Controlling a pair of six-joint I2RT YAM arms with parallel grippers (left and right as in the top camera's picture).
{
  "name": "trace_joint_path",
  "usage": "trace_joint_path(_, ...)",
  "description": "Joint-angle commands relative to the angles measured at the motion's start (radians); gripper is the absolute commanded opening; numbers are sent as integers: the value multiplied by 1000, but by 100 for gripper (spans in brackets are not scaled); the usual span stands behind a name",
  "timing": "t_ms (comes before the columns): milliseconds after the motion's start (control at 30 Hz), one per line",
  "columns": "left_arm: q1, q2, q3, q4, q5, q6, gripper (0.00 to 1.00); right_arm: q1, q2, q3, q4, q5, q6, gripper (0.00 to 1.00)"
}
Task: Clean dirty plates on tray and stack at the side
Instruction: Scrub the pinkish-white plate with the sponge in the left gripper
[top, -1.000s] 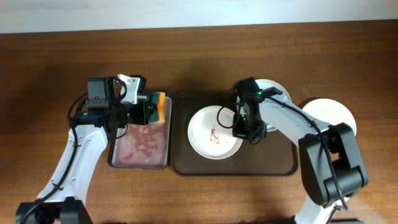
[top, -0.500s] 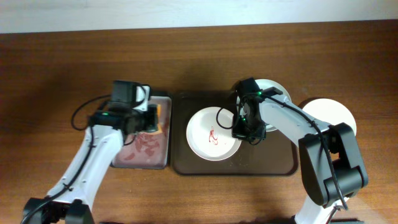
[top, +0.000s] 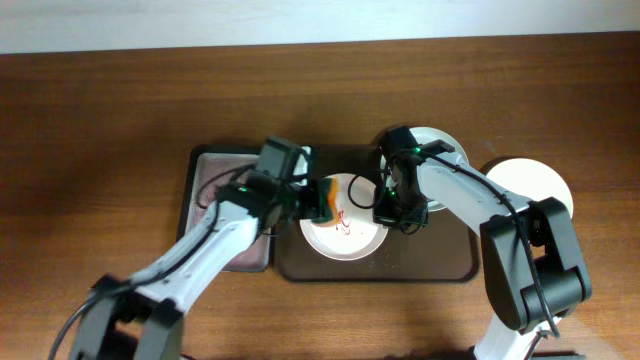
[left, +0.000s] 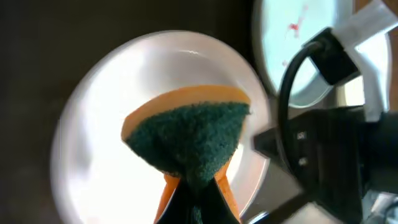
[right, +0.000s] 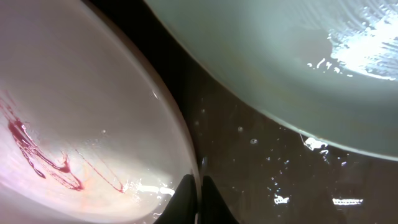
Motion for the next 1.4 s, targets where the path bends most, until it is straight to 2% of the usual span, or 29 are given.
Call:
trace_joint_path(0, -12, 102, 1, 69, 162, -126, 0, -2, -19, -11, -8, 8, -10, 4)
trace_joint_path(167, -32, 217, 1, 245, 291, -196, 0, -2, -19, -11, -8, 8, -10, 4)
trace_joint_path(400, -103, 269, 1, 272, 290, -227, 0, -2, -19, -11, -8, 8, -10, 4)
trace_joint_path(500, -111, 269, 1, 244, 220, -227, 0, -2, -19, -11, -8, 8, -10, 4)
trace_joint_path(600, -108, 269, 1, 201, 77, -224, 0, -2, -19, -11, -8, 8, -10, 4)
trace_joint_path(867, -42, 236, 1, 110, -44, -119, 0, -2, -19, -11, -11, 9, -11, 4)
trace_joint_path(1033, -16, 171, 1, 105, -126, 55, 0, -2, -19, -11, -11, 9, -11, 4)
trace_joint_path(1133, -14, 128, 1, 21, -129, 142, 0, -2, -19, -11, -16, 9, -18, 4)
trace_joint_path(1267, 10, -25, 1, -42, -134, 227, 0, -2, -19, -11, -16, 9, -19, 4)
trace_joint_path(1367, 98, -147, 1, -150, -234, 230, 0, -2, -19, -11, -14, 9, -26, 4)
